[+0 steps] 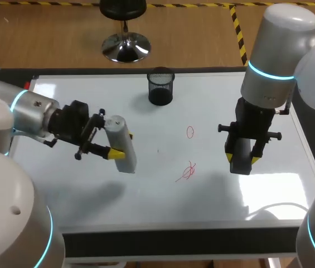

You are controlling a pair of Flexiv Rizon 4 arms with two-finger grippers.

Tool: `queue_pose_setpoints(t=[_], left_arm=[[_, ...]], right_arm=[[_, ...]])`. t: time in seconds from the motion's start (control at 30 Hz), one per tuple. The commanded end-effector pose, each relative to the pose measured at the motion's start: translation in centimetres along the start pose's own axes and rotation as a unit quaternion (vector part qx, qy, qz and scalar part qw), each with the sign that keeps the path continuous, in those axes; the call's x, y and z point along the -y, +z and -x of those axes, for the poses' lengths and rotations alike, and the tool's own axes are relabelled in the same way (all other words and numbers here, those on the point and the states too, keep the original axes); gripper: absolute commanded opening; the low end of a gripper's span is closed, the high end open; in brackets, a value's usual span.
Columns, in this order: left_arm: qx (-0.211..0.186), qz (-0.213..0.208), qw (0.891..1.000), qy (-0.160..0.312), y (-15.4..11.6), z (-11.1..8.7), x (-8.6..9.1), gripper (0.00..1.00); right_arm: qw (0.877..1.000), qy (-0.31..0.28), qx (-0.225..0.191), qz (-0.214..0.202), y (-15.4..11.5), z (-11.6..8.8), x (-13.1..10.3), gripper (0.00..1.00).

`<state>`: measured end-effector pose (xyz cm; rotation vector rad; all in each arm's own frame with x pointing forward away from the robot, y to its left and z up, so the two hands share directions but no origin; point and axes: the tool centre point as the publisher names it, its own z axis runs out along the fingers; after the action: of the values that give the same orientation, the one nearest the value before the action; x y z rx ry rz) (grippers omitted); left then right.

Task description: Pick up the inspection probe, press it on each red-marked spot on the whiteboard one by one, put down the probe, pick up the eraser, and wipe off all the red marks.

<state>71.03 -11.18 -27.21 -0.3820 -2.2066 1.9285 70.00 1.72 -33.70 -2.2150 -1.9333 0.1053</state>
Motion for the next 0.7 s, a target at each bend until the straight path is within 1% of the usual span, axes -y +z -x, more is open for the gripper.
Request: queue_pose_setpoints(t=[0.03,0.4,0.7], left_arm=[[-0.003,-0.001,1.0,0.0,2.3,0.2,-0.1,0.0],[-0.026,-0.008,1.0,-0.001,7.2,0.0,-0.1,0.0],[-0.038,-0.013,0.999,-0.01,10.3,0.5,-0.5,0.0]], right_arm=[[1.0,-0.001,-0.002,0.001,0.0,0.1,0.1,0.0],[1.0,-0.001,-0.002,0.001,0.0,0.1,0.1,0.0],[1.0,-0.001,-0.002,0.001,0.0,0.1,0.1,0.0]])
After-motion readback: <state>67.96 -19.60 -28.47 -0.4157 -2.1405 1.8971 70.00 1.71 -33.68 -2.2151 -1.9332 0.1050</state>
